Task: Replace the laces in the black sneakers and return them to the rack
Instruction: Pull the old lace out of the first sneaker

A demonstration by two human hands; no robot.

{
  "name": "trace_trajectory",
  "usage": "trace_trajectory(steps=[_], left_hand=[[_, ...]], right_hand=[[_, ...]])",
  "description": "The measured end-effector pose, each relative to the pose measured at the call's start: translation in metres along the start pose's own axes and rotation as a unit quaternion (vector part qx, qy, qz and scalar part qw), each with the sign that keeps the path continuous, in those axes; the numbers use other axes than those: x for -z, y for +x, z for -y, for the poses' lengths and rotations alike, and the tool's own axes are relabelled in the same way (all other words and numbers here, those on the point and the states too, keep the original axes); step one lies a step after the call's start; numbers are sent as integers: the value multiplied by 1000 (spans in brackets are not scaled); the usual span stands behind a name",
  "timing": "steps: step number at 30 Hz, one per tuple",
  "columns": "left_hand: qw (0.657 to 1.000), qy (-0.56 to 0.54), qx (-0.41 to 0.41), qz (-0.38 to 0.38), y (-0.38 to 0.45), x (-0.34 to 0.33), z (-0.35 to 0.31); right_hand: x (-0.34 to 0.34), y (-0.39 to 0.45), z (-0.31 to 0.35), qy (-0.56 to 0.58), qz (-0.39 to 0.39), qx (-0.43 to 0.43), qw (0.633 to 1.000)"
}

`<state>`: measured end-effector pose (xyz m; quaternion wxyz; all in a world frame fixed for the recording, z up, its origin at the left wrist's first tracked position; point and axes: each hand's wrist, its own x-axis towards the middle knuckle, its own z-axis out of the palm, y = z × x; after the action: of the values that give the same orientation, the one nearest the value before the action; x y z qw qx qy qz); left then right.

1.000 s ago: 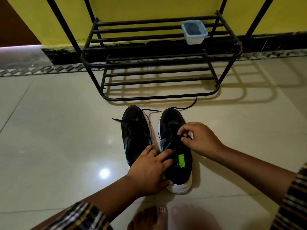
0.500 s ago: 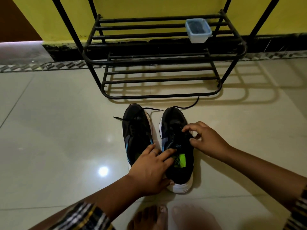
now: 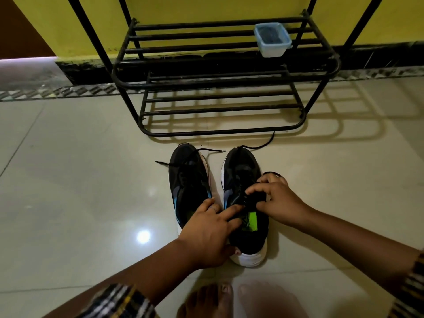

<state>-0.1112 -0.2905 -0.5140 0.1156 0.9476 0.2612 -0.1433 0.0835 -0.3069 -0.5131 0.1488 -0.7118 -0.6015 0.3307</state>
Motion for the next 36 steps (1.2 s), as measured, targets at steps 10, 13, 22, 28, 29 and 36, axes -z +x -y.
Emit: trace_trajectory(steps=[10, 13, 22, 28, 29, 36], left_hand=[[1000, -1, -4, 10, 2, 1, 1], [1000, -7, -11, 6, 2, 1, 2], [1000, -14, -16, 8, 2, 4, 2], [1000, -10, -10, 10, 3, 5, 2], [1000, -8, -13, 13, 3, 6, 2], [999, -2, -21, 25, 1, 7, 3]], right_hand=[[14, -7, 13, 173, -115, 3, 978], [35, -6, 27, 352, -115, -30, 928], [86, -23, 62, 587, -35, -28, 808], [65, -14, 44, 487, 41, -43, 871], [61, -14, 44, 421, 65, -49, 903], [40, -16, 23, -316, 14, 43, 948]])
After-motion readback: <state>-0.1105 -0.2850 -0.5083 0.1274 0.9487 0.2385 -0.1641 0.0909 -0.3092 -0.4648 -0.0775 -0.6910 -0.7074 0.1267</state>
